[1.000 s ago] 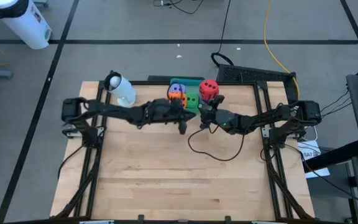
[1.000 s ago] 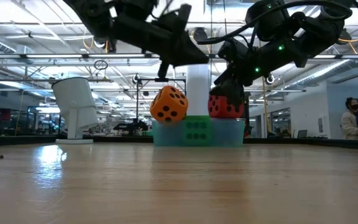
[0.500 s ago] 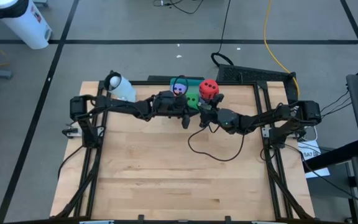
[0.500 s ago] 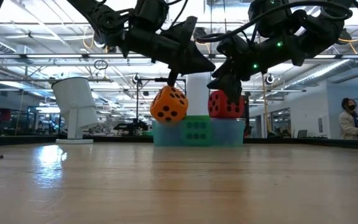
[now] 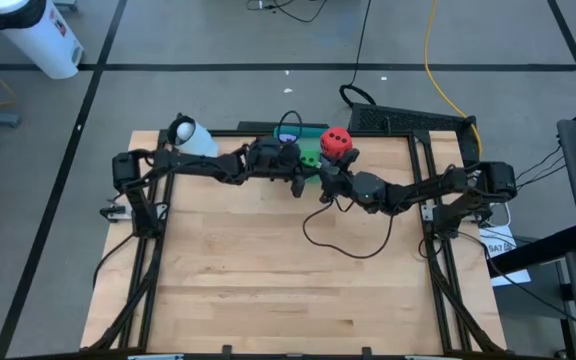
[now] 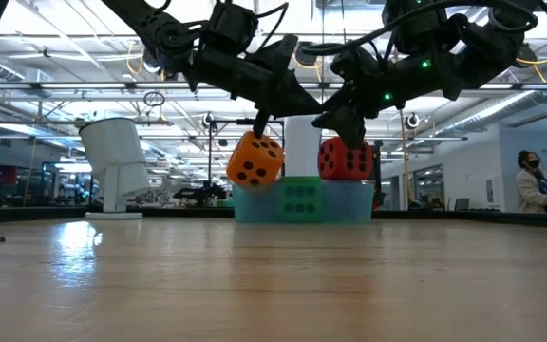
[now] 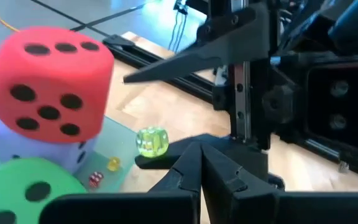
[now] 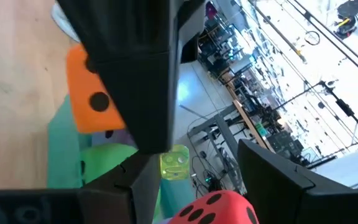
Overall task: Pick & Place Dice
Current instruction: Put the small green dice into the green bin
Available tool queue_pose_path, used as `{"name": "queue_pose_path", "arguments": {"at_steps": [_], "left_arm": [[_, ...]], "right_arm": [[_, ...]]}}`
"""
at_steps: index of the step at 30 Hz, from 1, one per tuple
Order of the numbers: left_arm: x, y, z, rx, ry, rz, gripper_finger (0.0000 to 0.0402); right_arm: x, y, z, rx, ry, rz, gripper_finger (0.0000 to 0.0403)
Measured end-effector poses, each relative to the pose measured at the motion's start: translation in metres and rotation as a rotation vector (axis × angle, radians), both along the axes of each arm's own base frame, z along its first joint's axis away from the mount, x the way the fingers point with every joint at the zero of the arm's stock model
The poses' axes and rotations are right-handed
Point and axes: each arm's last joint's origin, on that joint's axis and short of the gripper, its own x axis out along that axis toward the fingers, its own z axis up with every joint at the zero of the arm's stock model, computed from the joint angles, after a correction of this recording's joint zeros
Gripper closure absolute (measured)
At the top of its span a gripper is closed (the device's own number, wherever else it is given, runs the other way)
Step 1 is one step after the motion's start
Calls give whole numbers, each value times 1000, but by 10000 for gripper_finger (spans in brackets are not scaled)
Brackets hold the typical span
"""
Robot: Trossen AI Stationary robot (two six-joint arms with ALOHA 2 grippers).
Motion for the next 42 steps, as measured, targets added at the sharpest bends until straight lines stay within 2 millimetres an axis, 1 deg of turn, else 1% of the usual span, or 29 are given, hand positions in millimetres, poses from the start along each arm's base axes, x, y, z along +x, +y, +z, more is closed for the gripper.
{"name": "queue_pose_path", "arguments": {"at_steps": [2, 8, 11, 14, 18, 22, 25, 27, 30, 34, 39, 42], "left_arm": [[0, 4, 3, 4, -4, 18, 398], [0, 12, 8, -31, -16, 66, 388], [1, 9, 8, -25, -15, 50, 395], [1, 4, 12, 27, -21, -19, 398], [-4, -5, 32, 147, -69, -79, 382], [-14, -16, 57, 257, -114, -32, 375], [-22, -22, 75, 257, -154, -27, 381], [-26, -27, 79, 212, -144, -40, 389], [-27, -34, 76, 183, -99, -65, 398], [-23, -38, 68, 174, -59, -95, 389], [-14, -31, 48, 125, -16, -107, 398], [-9, -26, 34, 98, 22, -124, 392]], "right_arm": [[0, -3, 0, 4, -3, -9, 204], [-1, -5, 0, 15, -16, -18, 204], [-1, -6, 1, 17, -29, -24, 204], [-2, -5, 2, 51, -59, -28, 204], [-2, -6, -3, 112, -62, -38, 204], [-3, -7, -8, 138, -30, -49, 204], [-5, -10, -10, 128, 11, -60, 204], [-6, -12, -11, 98, 54, -66, 204], [-8, -17, -13, 42, 106, -71, 204], [-10, -22, -13, 6, 145, -81, 204], [-9, -20, -13, -34, 185, -39, 204], [-7, -17, -10, -66, 171, -20, 204]]}}
